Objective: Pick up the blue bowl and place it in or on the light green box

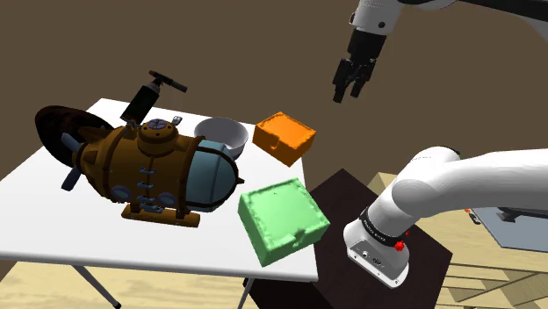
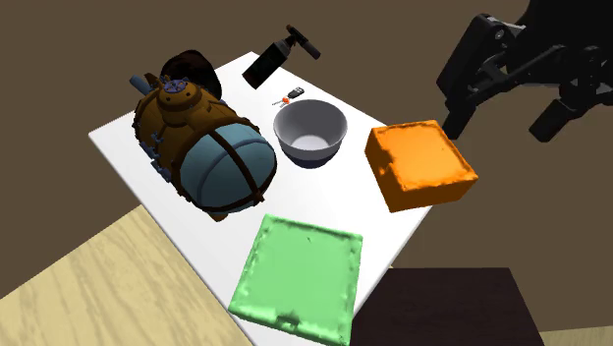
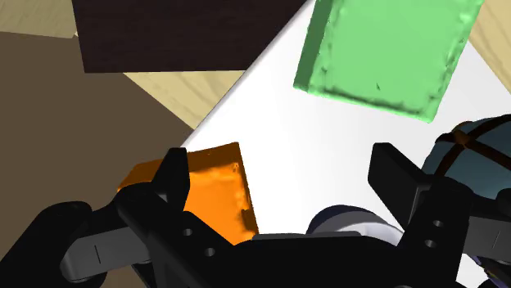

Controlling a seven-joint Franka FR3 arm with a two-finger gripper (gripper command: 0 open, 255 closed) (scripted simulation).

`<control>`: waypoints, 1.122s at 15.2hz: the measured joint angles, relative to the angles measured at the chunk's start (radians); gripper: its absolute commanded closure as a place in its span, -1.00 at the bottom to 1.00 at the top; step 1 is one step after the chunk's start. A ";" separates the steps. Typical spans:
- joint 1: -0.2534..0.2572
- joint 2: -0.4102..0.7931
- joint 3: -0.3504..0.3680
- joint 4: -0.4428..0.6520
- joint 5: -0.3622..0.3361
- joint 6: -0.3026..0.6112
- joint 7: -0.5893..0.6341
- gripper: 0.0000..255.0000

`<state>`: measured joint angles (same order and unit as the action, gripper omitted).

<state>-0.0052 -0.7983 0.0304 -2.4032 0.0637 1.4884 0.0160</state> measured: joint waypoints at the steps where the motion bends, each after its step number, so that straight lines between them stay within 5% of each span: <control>1: 0.000 0.000 0.000 0.000 0.000 0.000 0.000 -1.00; 17: 0.024 0.480 0.023 0.027 0.100 0.486 -0.003 -1.00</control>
<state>0.0186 -0.3178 0.0536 -2.3764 0.1633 1.9742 0.0127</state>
